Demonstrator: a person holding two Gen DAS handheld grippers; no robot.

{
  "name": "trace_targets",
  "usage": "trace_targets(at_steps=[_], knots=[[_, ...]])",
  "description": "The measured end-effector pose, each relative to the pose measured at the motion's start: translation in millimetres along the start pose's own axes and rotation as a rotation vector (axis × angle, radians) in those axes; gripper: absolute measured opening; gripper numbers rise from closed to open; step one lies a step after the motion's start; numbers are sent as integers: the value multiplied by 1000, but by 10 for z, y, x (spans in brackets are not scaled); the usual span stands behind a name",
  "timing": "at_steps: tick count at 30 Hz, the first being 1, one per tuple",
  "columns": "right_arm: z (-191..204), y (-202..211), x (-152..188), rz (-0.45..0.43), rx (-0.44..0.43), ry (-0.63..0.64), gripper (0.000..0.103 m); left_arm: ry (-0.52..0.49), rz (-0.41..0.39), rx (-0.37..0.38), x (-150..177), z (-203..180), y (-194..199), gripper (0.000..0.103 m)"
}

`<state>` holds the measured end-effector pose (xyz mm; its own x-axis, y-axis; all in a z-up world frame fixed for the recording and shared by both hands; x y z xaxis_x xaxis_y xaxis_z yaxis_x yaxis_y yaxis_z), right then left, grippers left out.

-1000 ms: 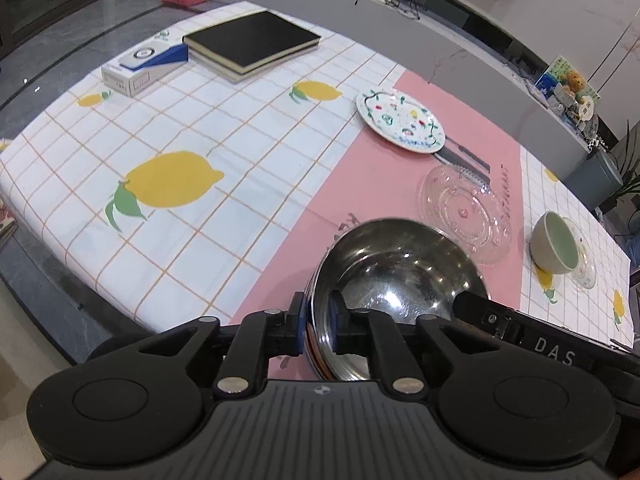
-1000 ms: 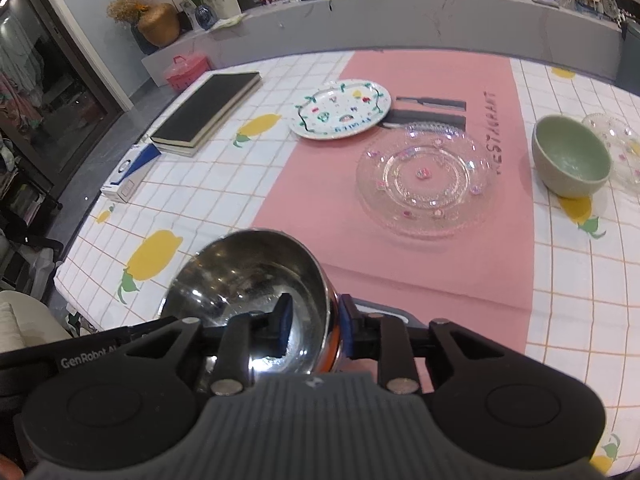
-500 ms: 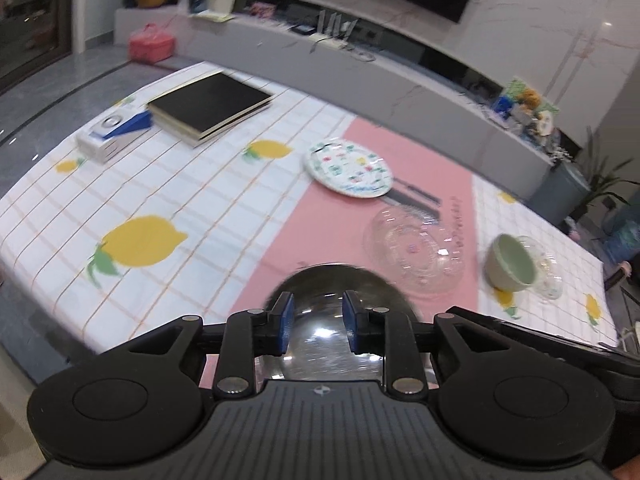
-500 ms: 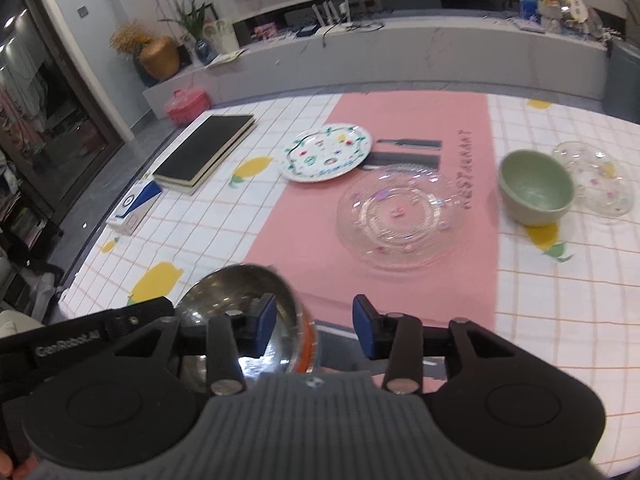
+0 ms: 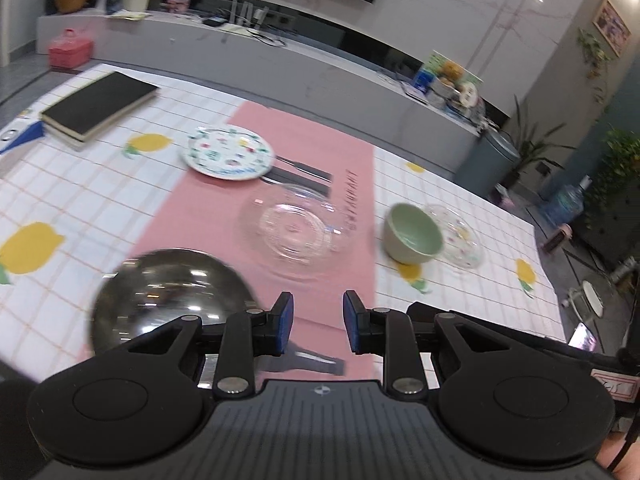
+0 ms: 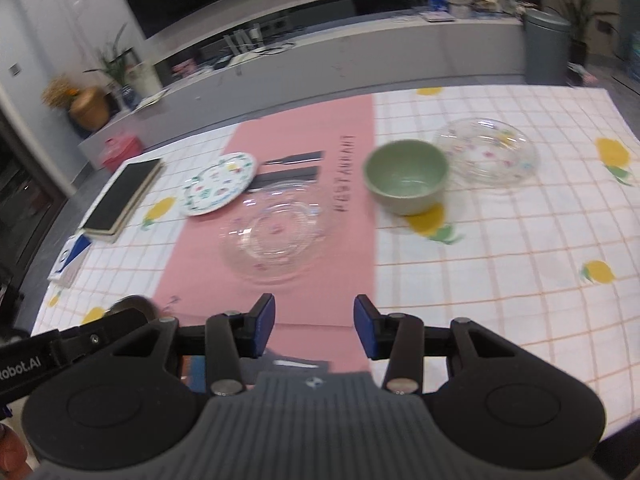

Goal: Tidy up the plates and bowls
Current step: 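Release the stacked bowls and move the right tool to the green bowl, then grasp the pale green bowl rim with the right tool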

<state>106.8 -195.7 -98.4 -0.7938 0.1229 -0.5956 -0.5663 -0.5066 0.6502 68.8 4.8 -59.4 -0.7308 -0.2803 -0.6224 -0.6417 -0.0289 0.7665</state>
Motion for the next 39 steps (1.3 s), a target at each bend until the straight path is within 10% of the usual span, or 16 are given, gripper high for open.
trace_targets(at_steps=[39], knots=[[-1272, -645, -900, -47, 105, -179, 43, 63, 74, 34, -627, -1146, -1533, 36]])
Point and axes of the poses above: each gripper's, at about its wrist camera, not at the fingertips, and y roughly against the way its jaws point, z to its left, x to its underside, the point moved 5 cm from there along -y, roughly the way its jaws point, and after that the axes turned 15 degrees about -x, right-handed, at the moved point
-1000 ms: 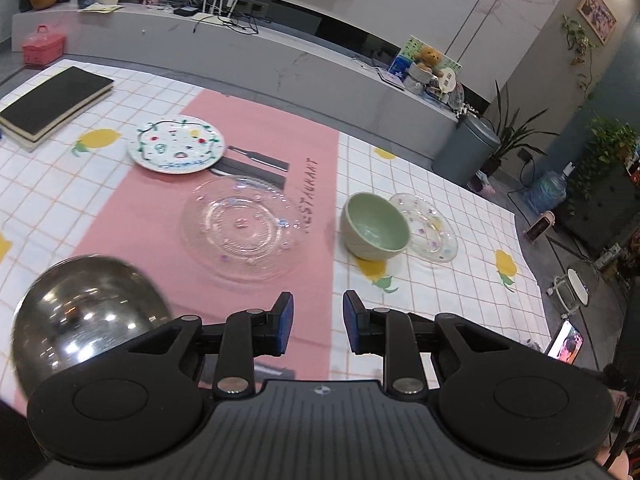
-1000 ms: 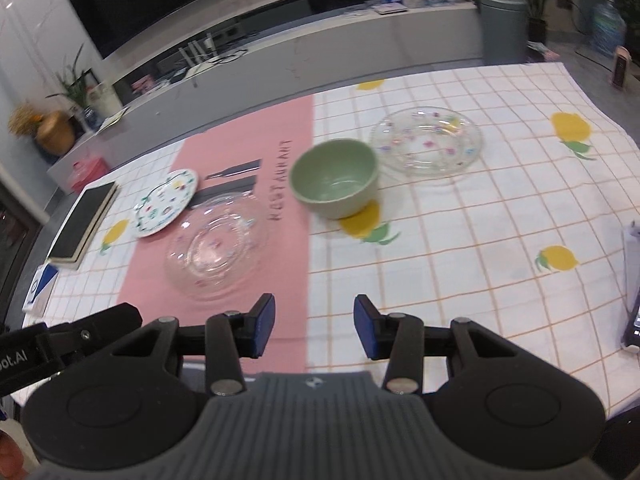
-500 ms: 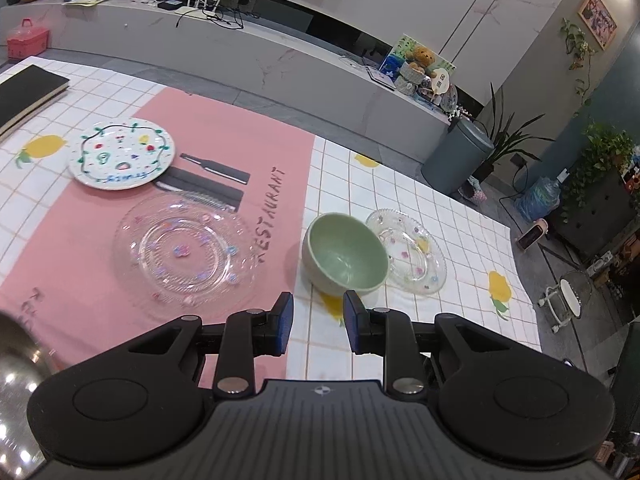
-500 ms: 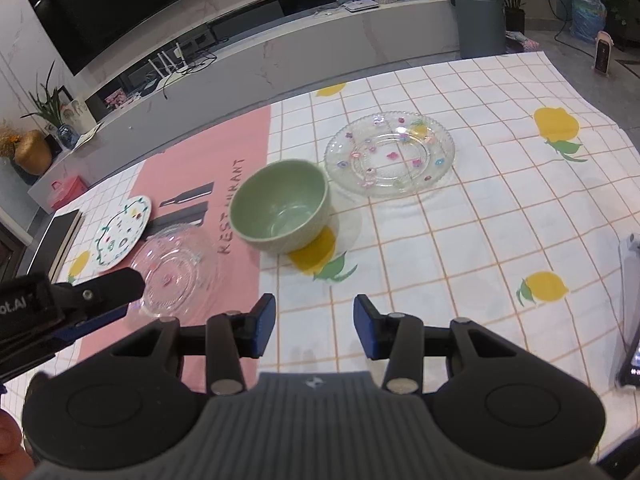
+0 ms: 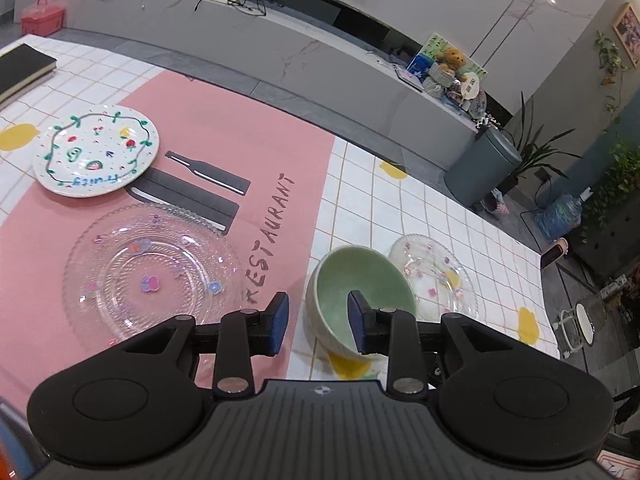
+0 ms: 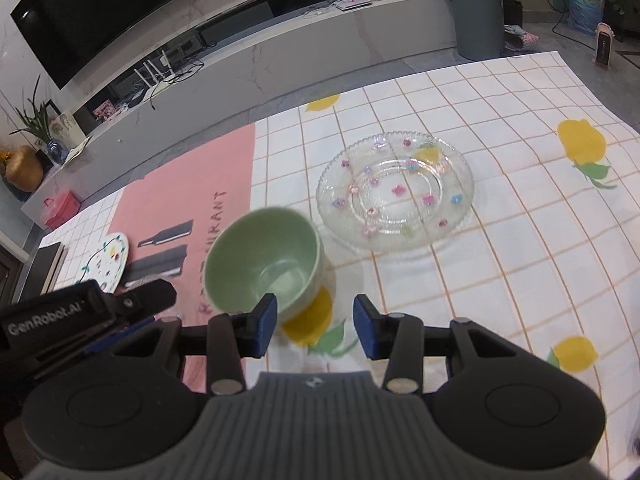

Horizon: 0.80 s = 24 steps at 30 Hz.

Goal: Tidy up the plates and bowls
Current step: 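Grasp the pale green bowl rim with the right tool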

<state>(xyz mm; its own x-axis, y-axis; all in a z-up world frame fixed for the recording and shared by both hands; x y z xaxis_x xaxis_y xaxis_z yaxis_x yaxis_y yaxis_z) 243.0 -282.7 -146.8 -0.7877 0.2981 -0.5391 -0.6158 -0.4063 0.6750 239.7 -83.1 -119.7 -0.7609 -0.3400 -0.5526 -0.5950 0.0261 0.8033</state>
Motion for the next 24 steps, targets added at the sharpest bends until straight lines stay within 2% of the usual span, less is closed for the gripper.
trace_targets(at_steps=[7, 12, 21, 24], knots=[[-97, -283, -126, 27, -2, -44, 42, -4, 30, -27, -65, -76, -332, 36], [-159, -459, -159, 48, 0, -63, 31, -21, 68, -55, -68, -102, -506, 36], [-214, -632, -147, 79, -23, -92, 19, -56, 106, -78, -29, -159, -693, 23], [-207, -647, -151, 80, -32, -97, 15, -70, 114, -60, -43, -195, -705, 14]])
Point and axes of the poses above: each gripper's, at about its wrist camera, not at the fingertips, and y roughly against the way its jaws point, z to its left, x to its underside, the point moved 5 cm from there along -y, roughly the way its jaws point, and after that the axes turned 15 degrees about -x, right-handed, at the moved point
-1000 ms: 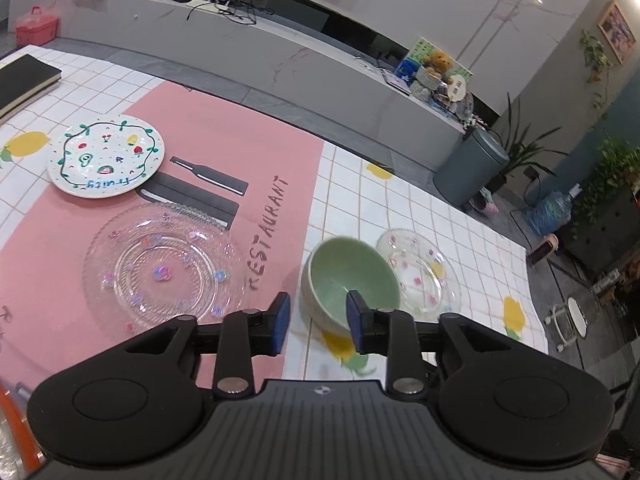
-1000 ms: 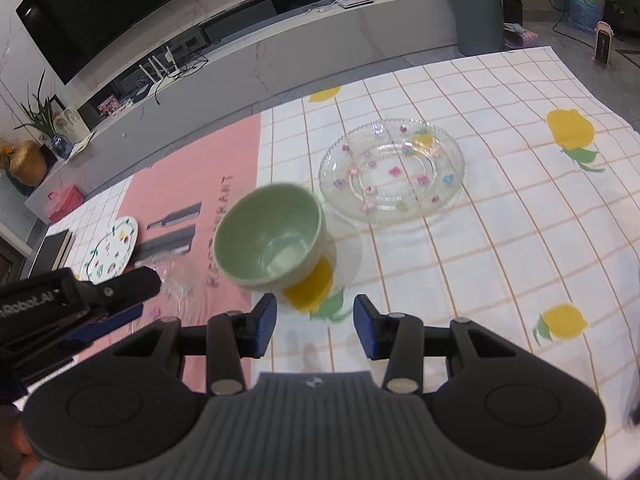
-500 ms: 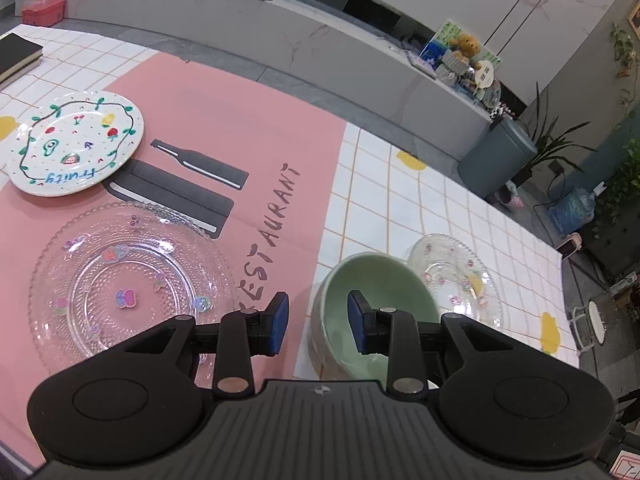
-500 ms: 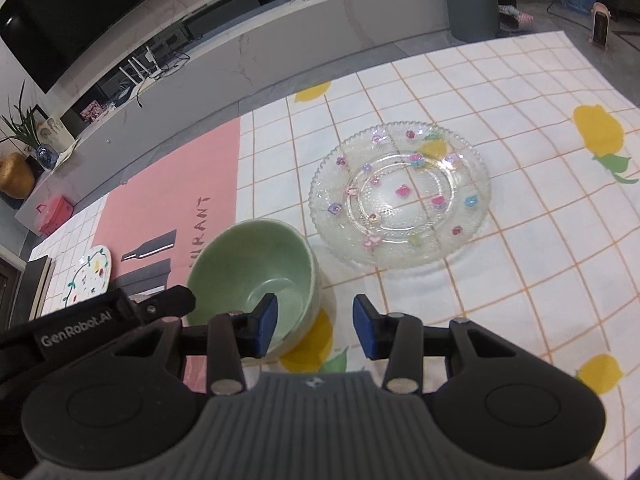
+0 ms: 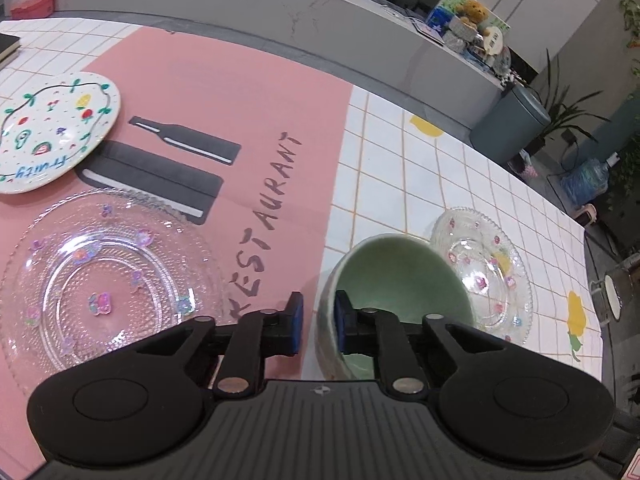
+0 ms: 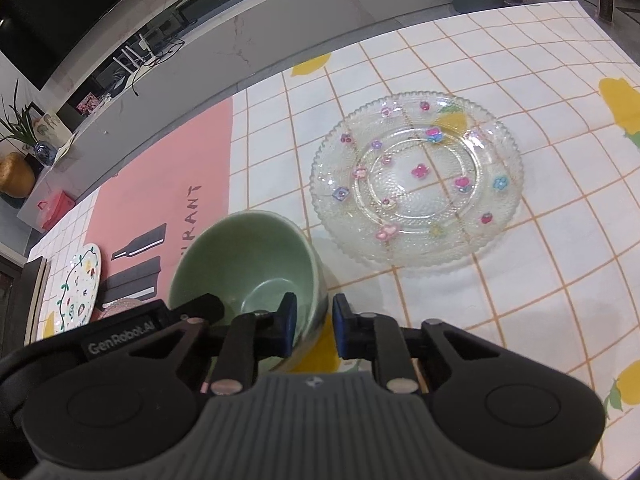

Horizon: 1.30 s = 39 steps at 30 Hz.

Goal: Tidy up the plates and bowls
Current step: 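Grasp the pale green bowl rim with the right tool, then carry the pale green bowl and lower it into the steel bowls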

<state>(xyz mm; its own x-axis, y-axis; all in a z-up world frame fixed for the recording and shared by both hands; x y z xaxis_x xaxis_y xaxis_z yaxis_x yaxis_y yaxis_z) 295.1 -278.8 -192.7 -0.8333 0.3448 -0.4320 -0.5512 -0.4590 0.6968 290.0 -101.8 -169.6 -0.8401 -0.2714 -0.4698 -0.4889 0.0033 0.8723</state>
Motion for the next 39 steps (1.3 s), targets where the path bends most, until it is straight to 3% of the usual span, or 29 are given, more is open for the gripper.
trace_targets(at_steps=[1, 15, 39], knots=[[1, -5, -1, 0, 2, 0, 15, -6, 3, 5, -7, -17, 0, 10], [55, 109, 113, 2, 16, -18, 12, -40, 20, -37, 121, 7, 156, 8], [810, 1095, 796, -39, -84, 85, 11, 32, -79, -67, 551, 510, 1385, 8]])
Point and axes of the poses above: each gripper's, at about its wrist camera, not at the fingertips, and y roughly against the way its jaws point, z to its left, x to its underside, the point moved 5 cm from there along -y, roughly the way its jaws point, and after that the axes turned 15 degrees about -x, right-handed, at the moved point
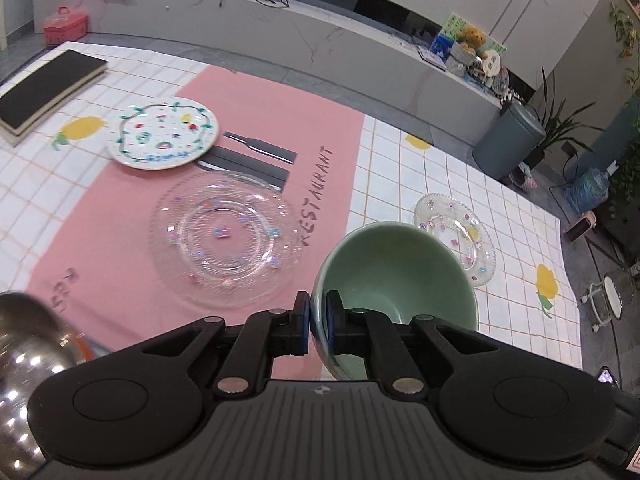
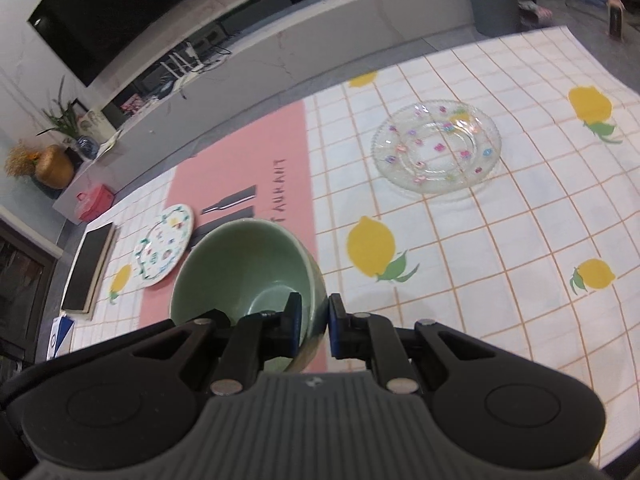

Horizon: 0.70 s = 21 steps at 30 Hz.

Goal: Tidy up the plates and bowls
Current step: 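Carry the pale green bowl and lower it into the steel bowls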

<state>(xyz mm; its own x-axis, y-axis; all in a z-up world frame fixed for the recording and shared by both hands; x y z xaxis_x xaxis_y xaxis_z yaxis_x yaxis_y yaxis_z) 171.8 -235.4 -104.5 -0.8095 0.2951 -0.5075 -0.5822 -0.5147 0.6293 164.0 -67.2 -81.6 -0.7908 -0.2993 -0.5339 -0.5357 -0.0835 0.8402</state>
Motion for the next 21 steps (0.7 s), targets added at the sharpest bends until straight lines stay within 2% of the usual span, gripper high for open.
trace_targets(at_steps=[12, 21], knots=[[733, 169, 357, 15, -100, 100, 11, 108, -84, -59, 76, 668, 528, 8], [1314, 15, 714, 88, -171, 191, 11, 216, -87, -123, 176, 1327, 701, 8]])
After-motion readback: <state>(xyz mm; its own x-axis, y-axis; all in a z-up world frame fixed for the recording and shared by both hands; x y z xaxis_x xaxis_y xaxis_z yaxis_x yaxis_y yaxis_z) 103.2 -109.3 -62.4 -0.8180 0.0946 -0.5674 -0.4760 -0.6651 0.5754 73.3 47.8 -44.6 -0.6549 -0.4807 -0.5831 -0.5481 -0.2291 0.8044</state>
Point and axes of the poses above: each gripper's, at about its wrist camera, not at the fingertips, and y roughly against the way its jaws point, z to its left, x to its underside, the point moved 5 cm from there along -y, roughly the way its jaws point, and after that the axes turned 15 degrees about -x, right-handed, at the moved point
